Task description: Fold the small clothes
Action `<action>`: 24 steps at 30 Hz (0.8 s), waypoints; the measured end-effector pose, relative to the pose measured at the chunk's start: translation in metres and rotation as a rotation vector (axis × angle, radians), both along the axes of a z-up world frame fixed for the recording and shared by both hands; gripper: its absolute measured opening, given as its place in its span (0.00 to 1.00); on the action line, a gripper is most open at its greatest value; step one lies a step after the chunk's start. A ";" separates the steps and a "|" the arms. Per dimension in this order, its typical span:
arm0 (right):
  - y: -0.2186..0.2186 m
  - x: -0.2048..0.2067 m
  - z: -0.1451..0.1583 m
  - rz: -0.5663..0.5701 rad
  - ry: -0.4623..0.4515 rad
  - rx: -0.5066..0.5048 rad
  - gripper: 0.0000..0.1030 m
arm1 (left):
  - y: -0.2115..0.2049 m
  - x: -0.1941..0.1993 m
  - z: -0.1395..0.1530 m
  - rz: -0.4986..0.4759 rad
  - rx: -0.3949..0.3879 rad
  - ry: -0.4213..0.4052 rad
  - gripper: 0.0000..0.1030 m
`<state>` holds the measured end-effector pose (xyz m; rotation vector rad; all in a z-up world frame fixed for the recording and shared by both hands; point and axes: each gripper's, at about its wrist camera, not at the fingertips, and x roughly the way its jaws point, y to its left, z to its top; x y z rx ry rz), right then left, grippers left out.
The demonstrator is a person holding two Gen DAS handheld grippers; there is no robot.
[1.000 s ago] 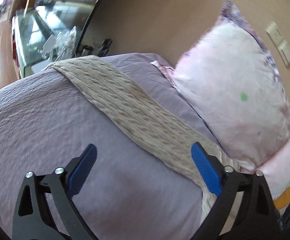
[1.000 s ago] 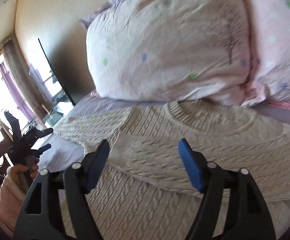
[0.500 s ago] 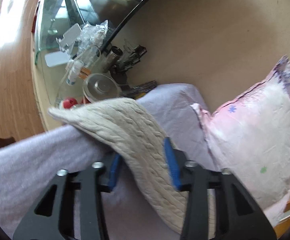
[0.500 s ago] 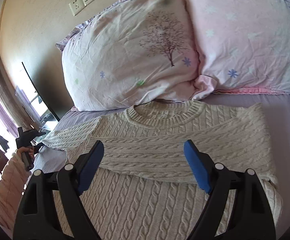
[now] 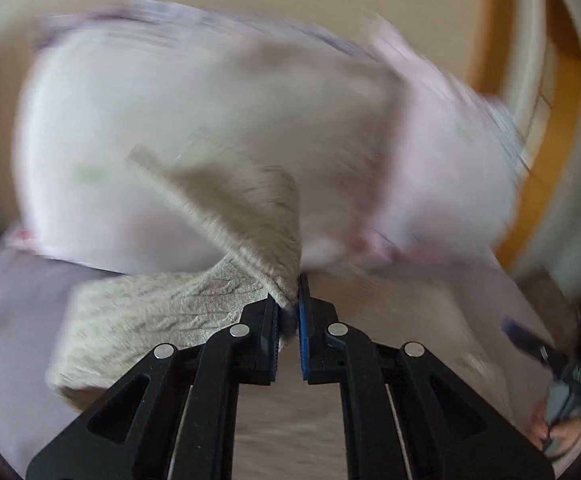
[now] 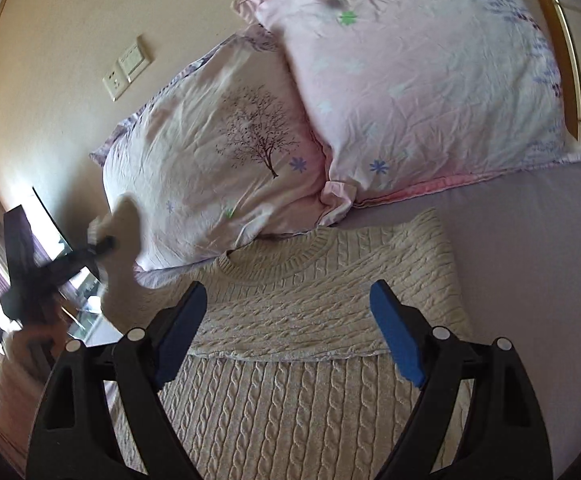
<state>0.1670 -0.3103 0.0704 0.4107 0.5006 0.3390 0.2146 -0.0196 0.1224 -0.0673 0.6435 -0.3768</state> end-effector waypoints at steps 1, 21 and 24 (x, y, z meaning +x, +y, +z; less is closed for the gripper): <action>-0.004 0.002 -0.004 -0.007 0.021 0.015 0.81 | -0.035 -0.003 -0.014 -0.070 0.047 0.029 0.08; -0.016 0.077 -0.051 -0.133 0.225 -0.143 0.07 | 0.108 -0.129 -0.074 0.140 0.118 0.109 0.65; -0.019 0.072 -0.045 -0.120 0.229 -0.118 0.17 | 0.126 -0.140 -0.087 0.140 0.061 0.187 0.65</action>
